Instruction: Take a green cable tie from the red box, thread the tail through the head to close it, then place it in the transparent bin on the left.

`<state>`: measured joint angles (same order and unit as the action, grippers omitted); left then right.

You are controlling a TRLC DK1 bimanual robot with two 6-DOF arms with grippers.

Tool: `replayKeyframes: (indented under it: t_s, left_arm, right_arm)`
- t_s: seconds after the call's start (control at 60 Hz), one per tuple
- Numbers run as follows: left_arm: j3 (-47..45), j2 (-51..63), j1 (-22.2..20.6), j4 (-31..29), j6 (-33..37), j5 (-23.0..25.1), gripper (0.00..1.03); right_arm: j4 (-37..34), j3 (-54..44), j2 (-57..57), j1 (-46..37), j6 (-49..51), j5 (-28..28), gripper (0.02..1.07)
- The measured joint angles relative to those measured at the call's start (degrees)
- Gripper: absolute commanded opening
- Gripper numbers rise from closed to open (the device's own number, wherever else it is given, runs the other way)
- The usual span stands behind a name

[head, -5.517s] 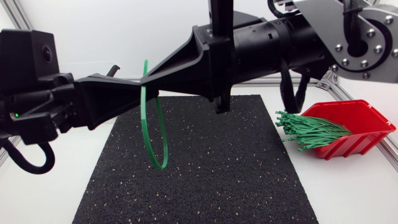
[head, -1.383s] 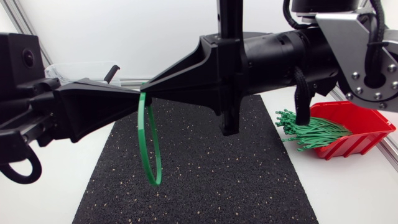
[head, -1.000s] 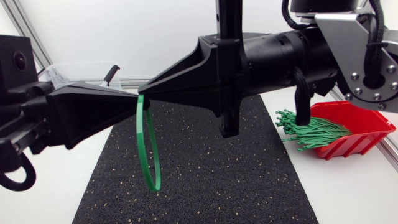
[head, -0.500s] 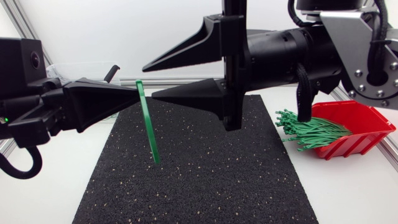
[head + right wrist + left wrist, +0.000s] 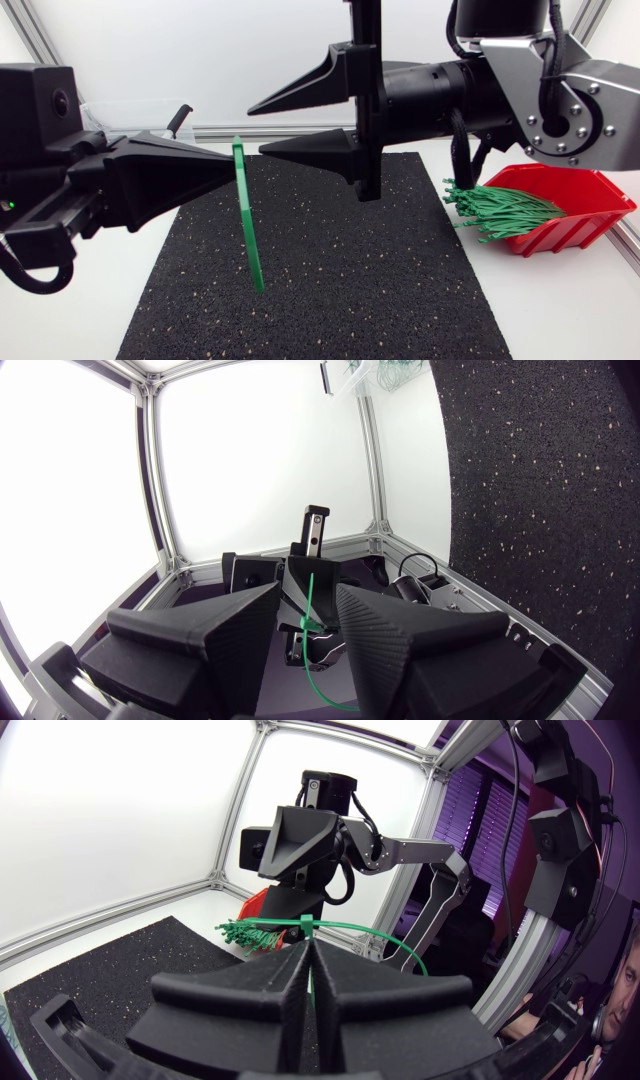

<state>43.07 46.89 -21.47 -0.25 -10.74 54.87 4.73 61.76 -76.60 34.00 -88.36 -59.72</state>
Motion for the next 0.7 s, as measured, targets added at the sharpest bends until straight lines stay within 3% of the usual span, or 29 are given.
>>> replayKeyframes:
  t_s: [0.217, 0.567, 0.65, 0.7]
  left_arm:
    - [0.04, 0.00, -0.09, -0.20, 0.52, 1.16, 0.04]
    - [0.07, 0.26, -0.68, -0.35, 1.84, 1.68, 0.04]
    - [0.15, 0.74, -0.85, -0.35, 1.86, 1.68, 0.04]
    - [0.15, 0.92, -0.85, -0.35, 1.97, 1.68, 0.04]
  right_arm:
    - [-0.24, 0.00, 0.00, 0.39, 0.02, 0.00, 0.38]
    - [-0.26, 0.04, 0.00, 2.78, 0.00, 0.00, 0.38]
    - [-0.31, 0.04, 0.00, 2.82, 0.00, 0.00, 0.26]
    - [-0.28, 0.04, 0.00, 2.82, 0.00, 0.00, 0.26]
